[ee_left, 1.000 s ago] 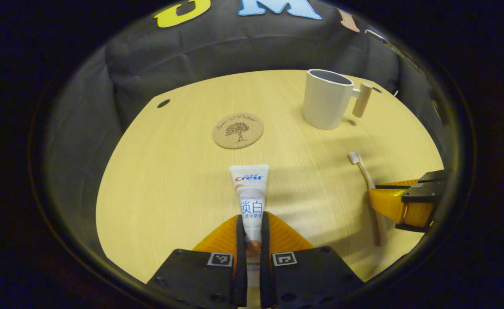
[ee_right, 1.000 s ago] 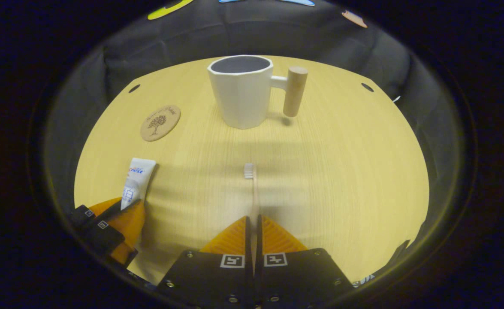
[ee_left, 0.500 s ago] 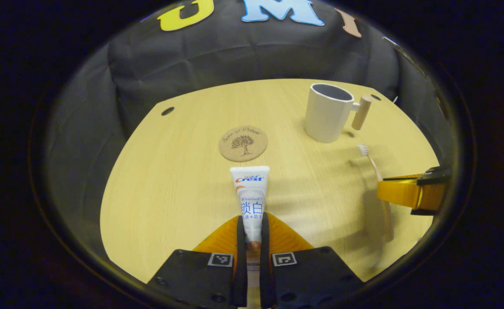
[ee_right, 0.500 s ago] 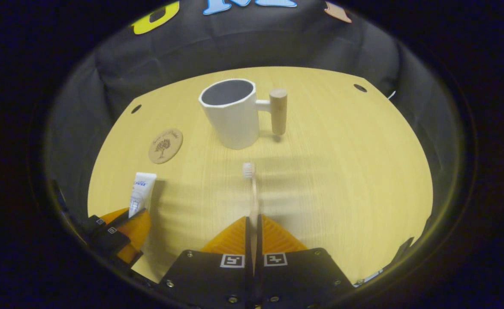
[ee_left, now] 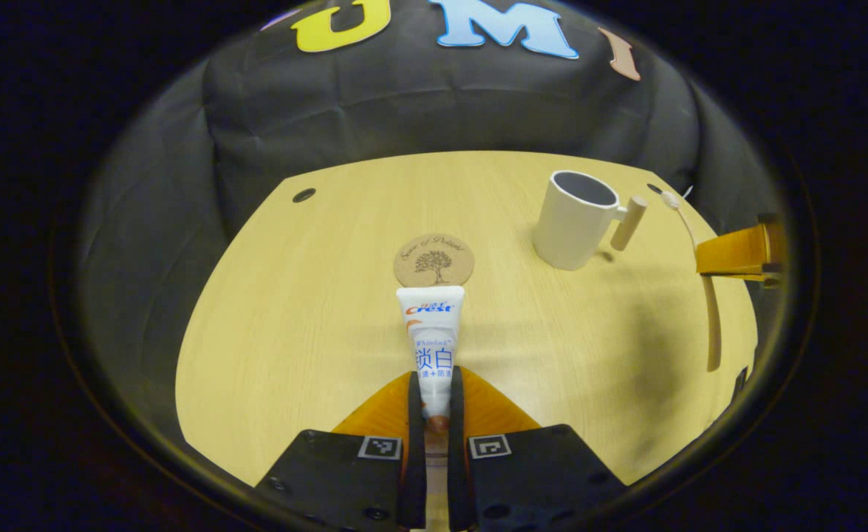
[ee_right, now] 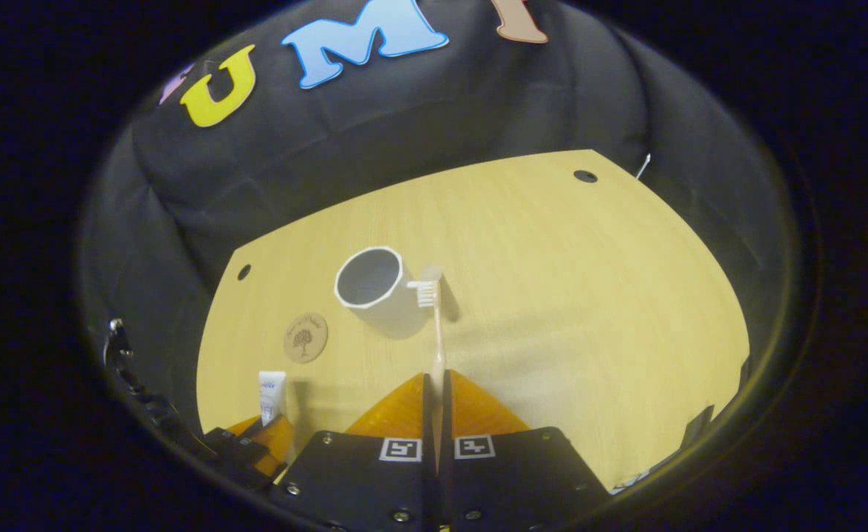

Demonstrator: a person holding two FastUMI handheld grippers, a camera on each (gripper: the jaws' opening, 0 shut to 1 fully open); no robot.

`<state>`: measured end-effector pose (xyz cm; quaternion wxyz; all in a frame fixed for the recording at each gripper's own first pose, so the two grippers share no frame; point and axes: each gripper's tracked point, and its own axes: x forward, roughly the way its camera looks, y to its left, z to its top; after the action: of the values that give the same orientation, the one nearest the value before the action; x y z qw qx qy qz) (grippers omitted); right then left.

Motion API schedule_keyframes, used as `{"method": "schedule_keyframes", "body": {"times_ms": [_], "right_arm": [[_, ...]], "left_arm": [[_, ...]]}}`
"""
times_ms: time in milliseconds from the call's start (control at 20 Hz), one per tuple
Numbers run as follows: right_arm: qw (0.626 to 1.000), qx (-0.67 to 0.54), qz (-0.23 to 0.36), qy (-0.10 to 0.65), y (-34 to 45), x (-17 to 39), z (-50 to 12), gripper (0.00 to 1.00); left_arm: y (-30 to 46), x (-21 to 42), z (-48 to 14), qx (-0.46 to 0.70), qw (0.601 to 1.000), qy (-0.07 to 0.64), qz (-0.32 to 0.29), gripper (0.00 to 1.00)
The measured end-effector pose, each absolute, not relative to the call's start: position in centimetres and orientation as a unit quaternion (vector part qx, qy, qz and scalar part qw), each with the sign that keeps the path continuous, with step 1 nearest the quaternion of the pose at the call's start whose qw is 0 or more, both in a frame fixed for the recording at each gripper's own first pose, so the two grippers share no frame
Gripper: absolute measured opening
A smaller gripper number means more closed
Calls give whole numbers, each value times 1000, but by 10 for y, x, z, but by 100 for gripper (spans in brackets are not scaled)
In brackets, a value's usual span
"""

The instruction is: Put the toothbrush and toothpaste on the desktop into the cup, then pick up the cup and place it on the coaster on the desktop.

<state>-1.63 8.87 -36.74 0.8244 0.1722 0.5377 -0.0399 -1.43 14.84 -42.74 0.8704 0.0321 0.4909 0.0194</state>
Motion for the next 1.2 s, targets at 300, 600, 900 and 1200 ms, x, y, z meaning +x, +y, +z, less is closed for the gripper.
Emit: {"method": "schedule_keyframes", "body": {"times_ms": [300,600,900,1200], "right_arm": [[844,189,-42,500,77,39,-348,1],[861,207,-30,464,93,109,-341,2],[868,228,-13,440,119,166,-358,1],[875,219,0,432,134,181,-392,1]], "left_arm": [[147,0,-400,-3,881,472,27,19],[151,7,-371,-31,888,457,40,19],[171,5,-359,-42,887,455,70,19],[184,-8,-345,-41,883,458,96,19]]}}
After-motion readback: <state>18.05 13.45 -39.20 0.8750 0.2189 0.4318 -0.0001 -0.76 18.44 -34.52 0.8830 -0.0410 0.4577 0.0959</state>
